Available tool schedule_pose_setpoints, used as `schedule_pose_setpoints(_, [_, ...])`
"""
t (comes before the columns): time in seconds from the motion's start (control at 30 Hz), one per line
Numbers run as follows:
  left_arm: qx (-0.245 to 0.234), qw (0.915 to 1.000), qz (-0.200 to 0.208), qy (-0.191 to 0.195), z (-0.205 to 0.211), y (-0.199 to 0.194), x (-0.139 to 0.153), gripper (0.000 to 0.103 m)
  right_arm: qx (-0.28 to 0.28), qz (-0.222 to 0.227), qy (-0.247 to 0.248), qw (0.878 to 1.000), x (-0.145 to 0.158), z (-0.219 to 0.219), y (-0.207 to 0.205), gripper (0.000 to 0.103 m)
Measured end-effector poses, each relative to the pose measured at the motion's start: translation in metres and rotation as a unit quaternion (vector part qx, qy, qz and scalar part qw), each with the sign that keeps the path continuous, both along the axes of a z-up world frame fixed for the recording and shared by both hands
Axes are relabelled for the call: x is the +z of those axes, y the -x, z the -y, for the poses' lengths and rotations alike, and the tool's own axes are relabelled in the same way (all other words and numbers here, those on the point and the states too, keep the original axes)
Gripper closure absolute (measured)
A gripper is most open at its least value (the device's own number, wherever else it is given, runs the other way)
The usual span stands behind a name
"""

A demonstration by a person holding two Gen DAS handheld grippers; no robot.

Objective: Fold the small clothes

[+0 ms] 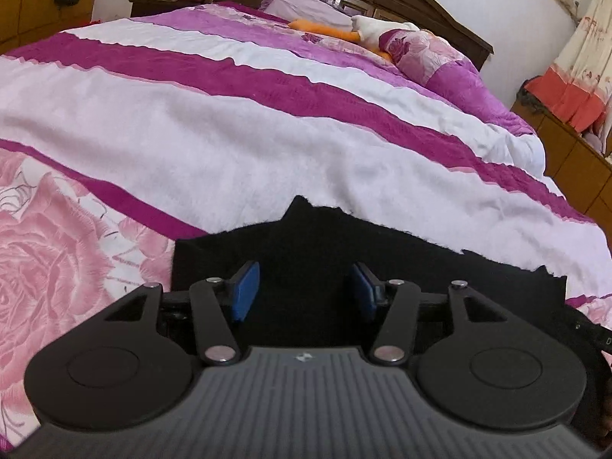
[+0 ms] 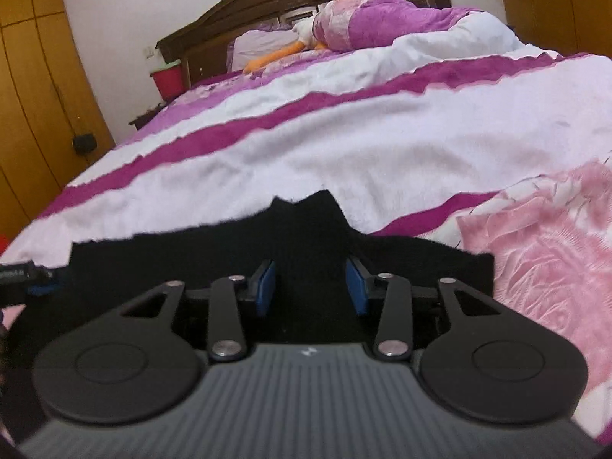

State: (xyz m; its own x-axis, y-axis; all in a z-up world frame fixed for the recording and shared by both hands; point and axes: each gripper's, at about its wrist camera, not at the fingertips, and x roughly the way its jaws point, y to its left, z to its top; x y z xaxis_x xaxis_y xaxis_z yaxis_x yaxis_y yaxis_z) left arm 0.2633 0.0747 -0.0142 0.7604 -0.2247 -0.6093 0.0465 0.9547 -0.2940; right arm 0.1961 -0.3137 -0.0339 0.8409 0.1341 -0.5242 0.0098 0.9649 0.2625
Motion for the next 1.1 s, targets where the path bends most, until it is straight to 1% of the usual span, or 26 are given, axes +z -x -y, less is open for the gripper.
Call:
schedule_pose_setpoints(0.1, [-0.007, 0.9996, 0.005, -0.026, 0.007, -0.001, -0.004, 0.044, 0.002, -0.001, 0.017, 1.000, -0.002, -0.005, -0.002, 0.062])
schedule_pose_setpoints(0.23, [-0.008, 0.9993, 0.006, -0.037, 0.009, 0.003, -0.002, 0.044, 0.001, 0.005, -0.001, 1.000, -0.003, -0.001, 0.001, 0.061])
schedule_pose_setpoints(0.3, [-0.007, 0.9990, 0.003, -0.044, 0.010, 0.007, 0.006, 0.044, 0.001, 0.008, -0.013, 1.000, -0.002, 0.002, 0.003, 0.061])
schedule_pose_setpoints(0.37, [-0.008, 0.9980, 0.002, -0.062, 0.011, 0.015, 0.016, 0.044, 0.000, 0.003, -0.022, 1.000, 0.003, 0.004, 0.003, 0.060])
schedule_pose_setpoints(0.47, [-0.018, 0.9974, 0.002, -0.069, 0.009, 0.029, 0.031, 0.044, 0.008, -0.012, -0.013, 1.000, 0.018, 0.004, 0.010, 0.059])
schedule_pose_setpoints(0.53, [-0.018, 0.9980, -0.004, -0.061, 0.005, 0.039, 0.042, 0.043, 0.011, -0.013, -0.008, 1.000, 0.030, 0.006, 0.022, 0.050])
schedule_pose_setpoints(0.57, [-0.017, 0.9981, -0.008, -0.058, 0.003, 0.045, 0.047, 0.043, 0.008, -0.009, -0.012, 1.000, 0.036, 0.009, 0.030, 0.041])
schedule_pose_setpoints(0.6, [-0.017, 0.9981, -0.011, -0.058, 0.002, 0.050, 0.051, 0.043, 0.002, -0.006, -0.016, 1.000, 0.042, 0.012, 0.038, 0.037])
schedule_pose_setpoints(0.7, [-0.026, 0.9970, -0.019, -0.071, 0.002, 0.071, 0.060, 0.043, -0.013, -0.003, -0.025, 1.000, 0.051, 0.024, 0.062, 0.037])
schedule_pose_setpoints(0.8, [-0.026, 0.9960, -0.033, -0.079, 0.006, 0.095, 0.057, 0.042, -0.031, -0.006, -0.038, 0.999, 0.049, 0.037, 0.086, 0.037])
schedule_pose_setpoints(0.87, [-0.025, 0.9959, -0.042, -0.077, 0.007, 0.109, 0.054, 0.042, -0.045, -0.009, -0.051, 0.998, 0.042, 0.045, 0.100, 0.037])
schedule_pose_setpoints(0.93, [-0.021, 0.9963, -0.041, -0.072, 0.009, 0.125, 0.051, 0.042, -0.055, -0.013, -0.068, 0.996, 0.034, 0.052, 0.111, 0.037])
schedule_pose_setpoints(1.0, [-0.022, 0.9968, -0.039, -0.067, 0.013, 0.138, 0.049, 0.042, -0.060, -0.017, -0.096, 0.993, 0.024, 0.058, 0.122, 0.035])
schedule_pose_setpoints(1.07, [-0.025, 0.9972, -0.040, -0.057, 0.017, 0.147, 0.046, 0.041, -0.056, -0.029, -0.154, 0.986, 0.009, 0.064, 0.129, 0.035])
schedule_pose_setpoints(1.1, [-0.027, 0.9972, -0.043, -0.055, 0.019, 0.150, 0.044, 0.041, -0.054, -0.028, -0.175, 0.983, 0.004, 0.065, 0.130, 0.035])
